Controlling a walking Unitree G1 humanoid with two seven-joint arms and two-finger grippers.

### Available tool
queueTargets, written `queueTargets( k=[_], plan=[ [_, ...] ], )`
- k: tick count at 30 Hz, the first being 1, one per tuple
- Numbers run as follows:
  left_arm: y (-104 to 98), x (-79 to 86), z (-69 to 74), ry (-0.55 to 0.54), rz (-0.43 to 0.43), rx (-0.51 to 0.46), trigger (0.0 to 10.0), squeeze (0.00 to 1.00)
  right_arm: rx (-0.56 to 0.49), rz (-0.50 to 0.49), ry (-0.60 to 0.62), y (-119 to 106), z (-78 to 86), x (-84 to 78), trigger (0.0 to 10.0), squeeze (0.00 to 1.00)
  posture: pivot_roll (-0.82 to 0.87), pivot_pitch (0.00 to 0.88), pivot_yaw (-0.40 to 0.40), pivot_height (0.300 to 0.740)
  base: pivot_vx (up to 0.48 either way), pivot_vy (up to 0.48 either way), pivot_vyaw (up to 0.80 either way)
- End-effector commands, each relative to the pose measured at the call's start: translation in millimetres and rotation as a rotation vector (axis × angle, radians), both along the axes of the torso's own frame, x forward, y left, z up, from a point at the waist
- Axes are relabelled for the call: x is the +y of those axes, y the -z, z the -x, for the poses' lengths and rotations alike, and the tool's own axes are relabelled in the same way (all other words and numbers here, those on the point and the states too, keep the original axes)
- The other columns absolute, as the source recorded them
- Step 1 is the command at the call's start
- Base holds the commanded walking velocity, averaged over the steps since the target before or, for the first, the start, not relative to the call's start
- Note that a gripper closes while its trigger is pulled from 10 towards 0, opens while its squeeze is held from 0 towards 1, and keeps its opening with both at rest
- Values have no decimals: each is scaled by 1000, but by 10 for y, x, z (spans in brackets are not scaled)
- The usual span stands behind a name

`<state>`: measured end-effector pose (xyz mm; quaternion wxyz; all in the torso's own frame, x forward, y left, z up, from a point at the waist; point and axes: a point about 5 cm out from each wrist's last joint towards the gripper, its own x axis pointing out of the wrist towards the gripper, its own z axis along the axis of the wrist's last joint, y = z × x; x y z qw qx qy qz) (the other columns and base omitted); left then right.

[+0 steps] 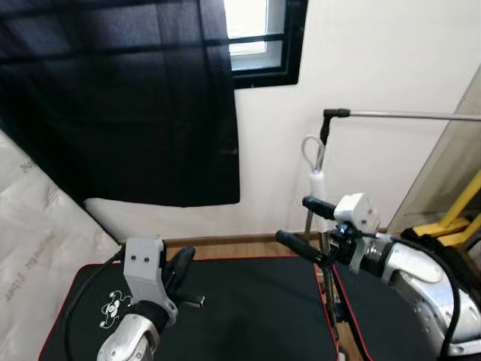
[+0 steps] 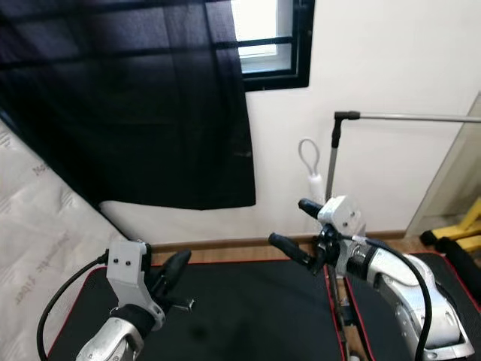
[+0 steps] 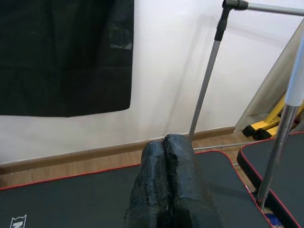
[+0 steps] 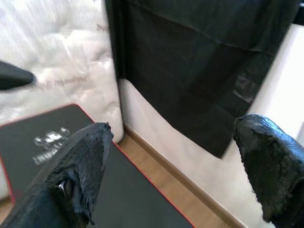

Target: Sweep floor

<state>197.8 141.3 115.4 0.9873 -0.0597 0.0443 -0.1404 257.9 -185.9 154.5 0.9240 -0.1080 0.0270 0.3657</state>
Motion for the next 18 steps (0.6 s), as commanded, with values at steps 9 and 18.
queueTargets(
  k=[9,18],
  plan=[
    [9,-134,159,203,29,31,10000,0,43,130,166,112,26,-178,10000,1000,-58,12,-1,740,0,0,0],
    [-24,-246,276,356,39,57,10000,0,40,284,399,355,-109,-401,10000,765,-40,52,8,740,0,0,0]
  ],
)
